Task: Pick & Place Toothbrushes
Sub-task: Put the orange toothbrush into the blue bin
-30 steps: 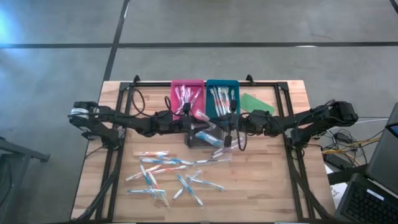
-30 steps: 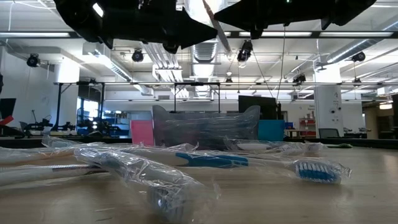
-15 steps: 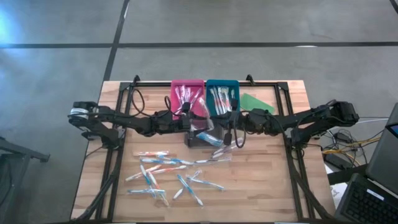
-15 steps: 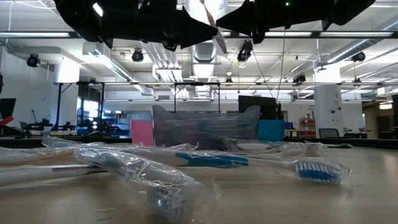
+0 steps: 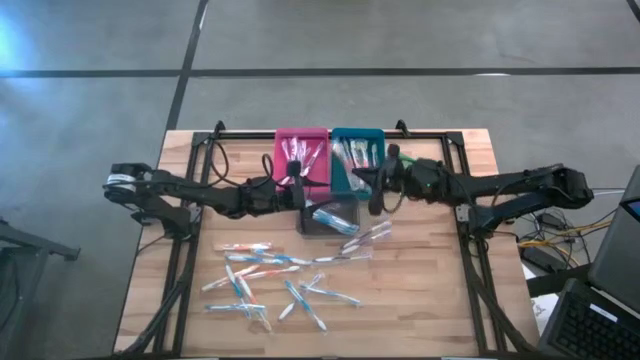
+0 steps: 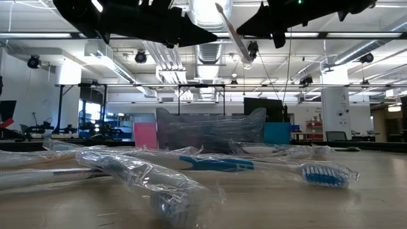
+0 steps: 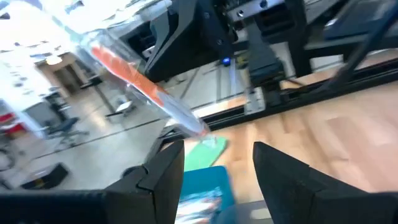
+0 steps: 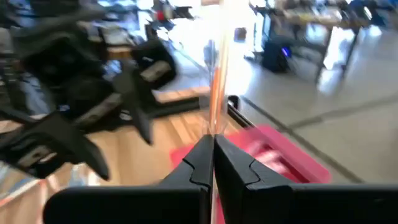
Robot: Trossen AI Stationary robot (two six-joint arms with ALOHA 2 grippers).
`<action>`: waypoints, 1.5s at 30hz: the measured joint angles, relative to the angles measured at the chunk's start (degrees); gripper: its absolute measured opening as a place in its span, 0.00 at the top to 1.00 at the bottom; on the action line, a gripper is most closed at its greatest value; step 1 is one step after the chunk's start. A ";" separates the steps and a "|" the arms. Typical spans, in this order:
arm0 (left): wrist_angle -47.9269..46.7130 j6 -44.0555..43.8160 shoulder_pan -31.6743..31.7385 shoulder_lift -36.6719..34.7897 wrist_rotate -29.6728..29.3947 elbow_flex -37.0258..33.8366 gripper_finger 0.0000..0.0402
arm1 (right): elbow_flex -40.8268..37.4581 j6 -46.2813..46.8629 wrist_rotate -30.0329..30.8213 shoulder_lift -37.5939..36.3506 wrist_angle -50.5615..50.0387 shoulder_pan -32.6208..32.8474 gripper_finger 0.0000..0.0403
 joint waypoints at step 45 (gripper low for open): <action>-16.58 -3.68 0.00 -0.09 -3.35 -0.02 0.53 | 34.11 31.86 -7.83 27.09 -66.30 -26.83 0.98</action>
